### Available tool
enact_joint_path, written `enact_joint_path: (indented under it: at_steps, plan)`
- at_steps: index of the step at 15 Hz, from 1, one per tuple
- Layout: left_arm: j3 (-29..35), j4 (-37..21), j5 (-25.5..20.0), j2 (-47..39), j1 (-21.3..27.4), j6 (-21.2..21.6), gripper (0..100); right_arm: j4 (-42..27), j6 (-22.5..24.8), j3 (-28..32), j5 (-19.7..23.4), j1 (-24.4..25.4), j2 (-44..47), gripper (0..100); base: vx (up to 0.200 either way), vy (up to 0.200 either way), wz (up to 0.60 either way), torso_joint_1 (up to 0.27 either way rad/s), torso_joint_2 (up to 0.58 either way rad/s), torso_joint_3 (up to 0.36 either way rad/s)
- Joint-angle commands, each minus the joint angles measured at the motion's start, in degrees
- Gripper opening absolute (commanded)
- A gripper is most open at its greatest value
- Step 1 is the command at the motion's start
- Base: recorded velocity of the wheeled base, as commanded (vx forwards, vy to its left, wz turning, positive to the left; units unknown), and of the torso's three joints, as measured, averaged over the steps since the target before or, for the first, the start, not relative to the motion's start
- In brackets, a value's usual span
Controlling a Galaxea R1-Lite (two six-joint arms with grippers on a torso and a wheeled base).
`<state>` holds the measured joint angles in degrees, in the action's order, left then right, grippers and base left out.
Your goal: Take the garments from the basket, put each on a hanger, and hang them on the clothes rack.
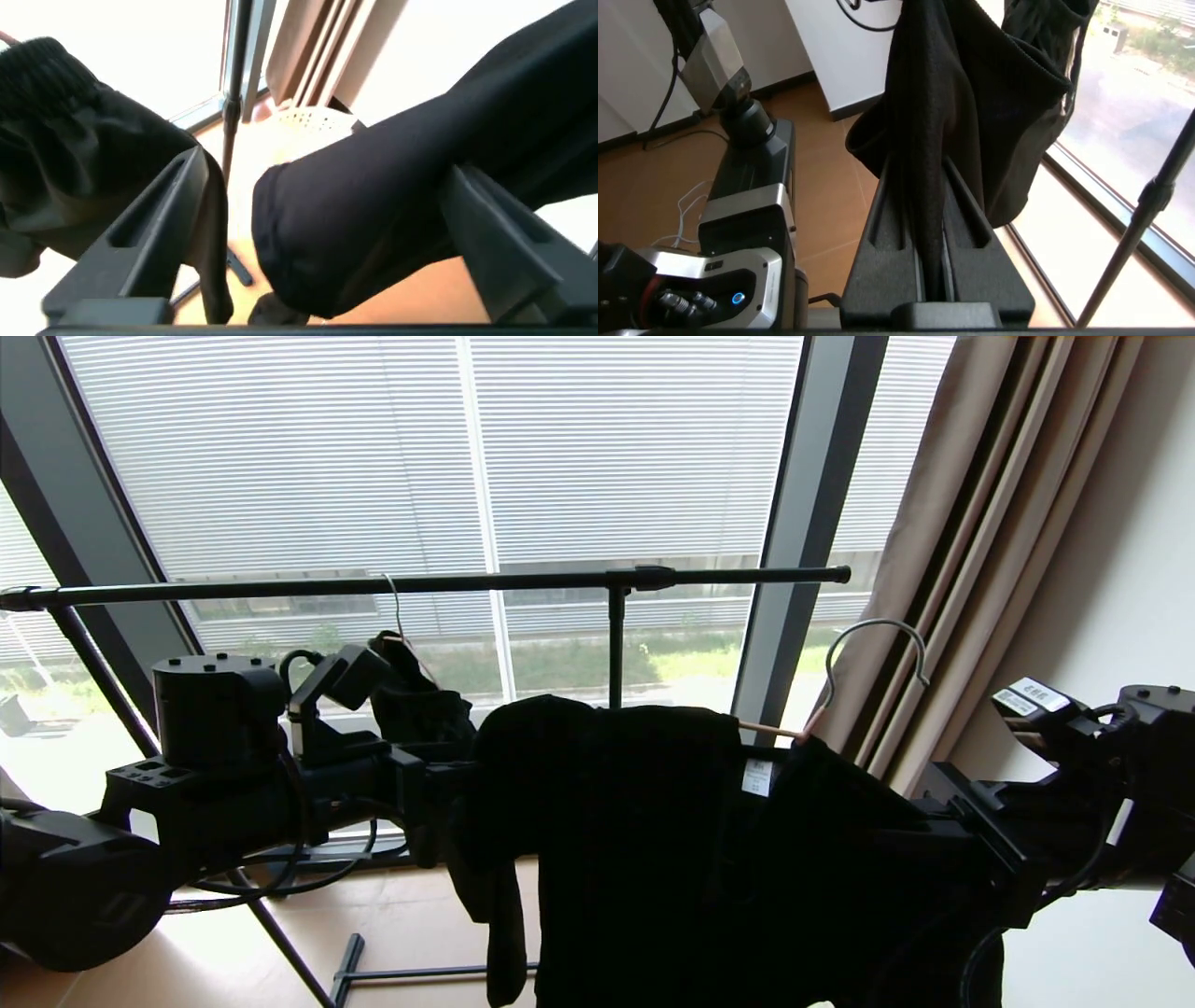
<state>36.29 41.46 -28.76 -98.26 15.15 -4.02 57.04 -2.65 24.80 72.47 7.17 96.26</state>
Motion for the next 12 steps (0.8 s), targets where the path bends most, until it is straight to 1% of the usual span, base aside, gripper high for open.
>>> enact_joint_path:
  at_steps: [1,3,6,9,12]
  plan:
    - [0.2,0.0,0.0,-0.9,0.1,0.1,0,0.0,0.0,0.2,0.0,-0.6,0.5,0,0.0,0.0,0.0,0.0,0.0,0.0]
    - [0.0,0.0,0.1,-0.7,-0.2,-0.1,0,0.0,0.0,0.3,0.0,-0.8,0.7,0,0.0,0.0,0.0,0.0,0.0,0.0]
    - [-2.4,0.0,0.2,2.1,-1.3,-0.2,0,0.1,0.0,0.8,0.1,-2.6,1.4,0,0.0,0.0,0.0,0.0,0.0,0.0]
    - [-3.4,0.1,0.2,2.8,-2.8,-0.3,0,0.2,0.0,1.2,3.3,-5.4,1.3,0,0.0,0.0,0.0,0.0,0.0,0.0]
    - [-5.6,0.5,0.2,4.3,-3.7,-0.3,0,0.2,0.0,2.0,4.1,-7.7,1.2,0,0.0,0.0,0.0,0.0,0.0,0.0]
